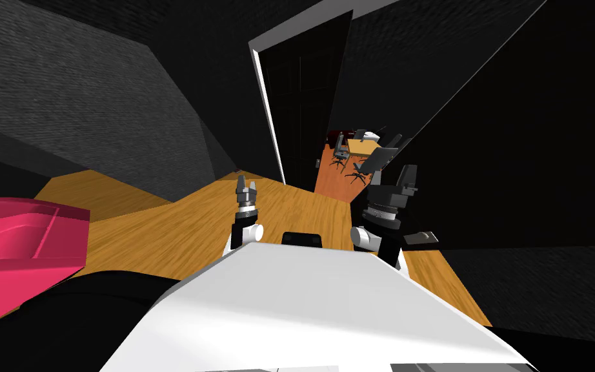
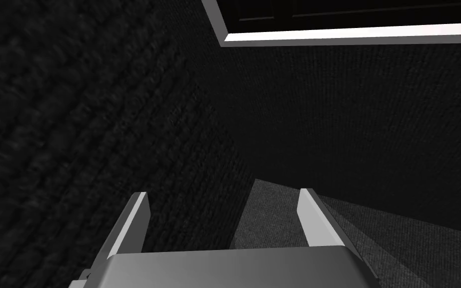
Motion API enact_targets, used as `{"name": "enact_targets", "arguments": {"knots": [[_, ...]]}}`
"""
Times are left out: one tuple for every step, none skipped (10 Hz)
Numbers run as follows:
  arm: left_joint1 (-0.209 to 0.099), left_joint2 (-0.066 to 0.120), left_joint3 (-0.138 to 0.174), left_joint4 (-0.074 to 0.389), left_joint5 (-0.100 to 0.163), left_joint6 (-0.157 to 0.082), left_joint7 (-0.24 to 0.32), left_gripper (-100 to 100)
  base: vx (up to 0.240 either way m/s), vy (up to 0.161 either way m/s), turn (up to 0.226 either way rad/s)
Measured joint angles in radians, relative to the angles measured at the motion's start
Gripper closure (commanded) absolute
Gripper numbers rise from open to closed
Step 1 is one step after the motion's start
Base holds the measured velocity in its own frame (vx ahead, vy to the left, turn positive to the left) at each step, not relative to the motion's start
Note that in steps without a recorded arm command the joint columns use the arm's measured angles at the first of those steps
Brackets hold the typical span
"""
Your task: Pull the door open
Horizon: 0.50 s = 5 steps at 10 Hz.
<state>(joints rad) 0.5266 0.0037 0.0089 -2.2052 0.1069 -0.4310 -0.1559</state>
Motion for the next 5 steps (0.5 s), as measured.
{"name": "enact_targets", "arguments": {"knots": [[-0.002,0.006,-0.001,0.022,0.001,-0.011,0.003,-100,0.154,-0.063,-0.071],[-0.007,0.013,-0.002,0.034,0.001,-0.011,0.008,-100,0.179,-0.054,-0.048],[-0.014,0.019,-0.002,0.052,0.002,-0.014,0.013,-100,0.183,-0.049,-0.083],[-0.019,0.026,-0.004,0.073,0.002,-0.02,0.019,-100,0.161,-0.055,-0.065],[-0.028,0.029,-0.006,0.098,0.001,-0.028,0.022,-100,0.15,-0.069,-0.081]]}}
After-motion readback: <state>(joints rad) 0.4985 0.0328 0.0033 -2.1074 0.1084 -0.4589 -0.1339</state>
